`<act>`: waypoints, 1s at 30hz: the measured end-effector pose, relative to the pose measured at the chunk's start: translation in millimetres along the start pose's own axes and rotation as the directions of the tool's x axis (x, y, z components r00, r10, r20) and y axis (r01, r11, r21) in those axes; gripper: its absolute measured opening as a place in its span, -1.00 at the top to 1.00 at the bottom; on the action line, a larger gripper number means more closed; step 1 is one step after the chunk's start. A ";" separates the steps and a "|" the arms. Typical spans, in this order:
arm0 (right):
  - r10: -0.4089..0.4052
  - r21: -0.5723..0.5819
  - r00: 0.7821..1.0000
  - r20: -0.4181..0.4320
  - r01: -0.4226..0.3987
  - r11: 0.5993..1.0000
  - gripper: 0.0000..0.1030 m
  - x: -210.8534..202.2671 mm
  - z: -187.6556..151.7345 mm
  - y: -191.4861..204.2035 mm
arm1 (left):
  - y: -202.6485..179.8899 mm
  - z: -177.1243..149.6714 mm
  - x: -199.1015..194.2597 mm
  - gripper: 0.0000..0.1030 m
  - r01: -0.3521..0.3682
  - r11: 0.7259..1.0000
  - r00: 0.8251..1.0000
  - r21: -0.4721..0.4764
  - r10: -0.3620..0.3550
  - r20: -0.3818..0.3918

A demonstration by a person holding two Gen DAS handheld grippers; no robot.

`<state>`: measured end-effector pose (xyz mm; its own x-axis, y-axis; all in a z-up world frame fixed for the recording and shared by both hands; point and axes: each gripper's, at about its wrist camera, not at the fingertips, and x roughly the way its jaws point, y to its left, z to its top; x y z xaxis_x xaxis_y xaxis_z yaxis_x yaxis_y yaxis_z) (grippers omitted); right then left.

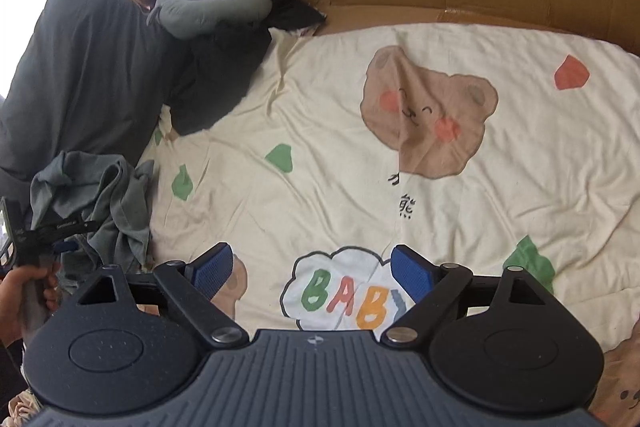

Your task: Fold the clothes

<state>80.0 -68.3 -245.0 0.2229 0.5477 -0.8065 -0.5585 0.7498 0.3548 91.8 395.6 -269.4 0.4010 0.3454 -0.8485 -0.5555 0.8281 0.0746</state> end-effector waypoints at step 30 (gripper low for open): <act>0.114 -0.149 0.989 -0.093 -0.127 0.981 -0.78 47.0 -12.4 56.5 | -64.2 1.6 -66.9 0.74 0.342 0.927 0.937 0.155 -0.348 0.019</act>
<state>49.1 -4.8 -268.7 0.0820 0.5928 -0.8012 -0.6948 0.6103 0.3805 101.8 320.0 -216.5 0.5830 0.0434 -0.8113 -0.2648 0.9542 -0.1392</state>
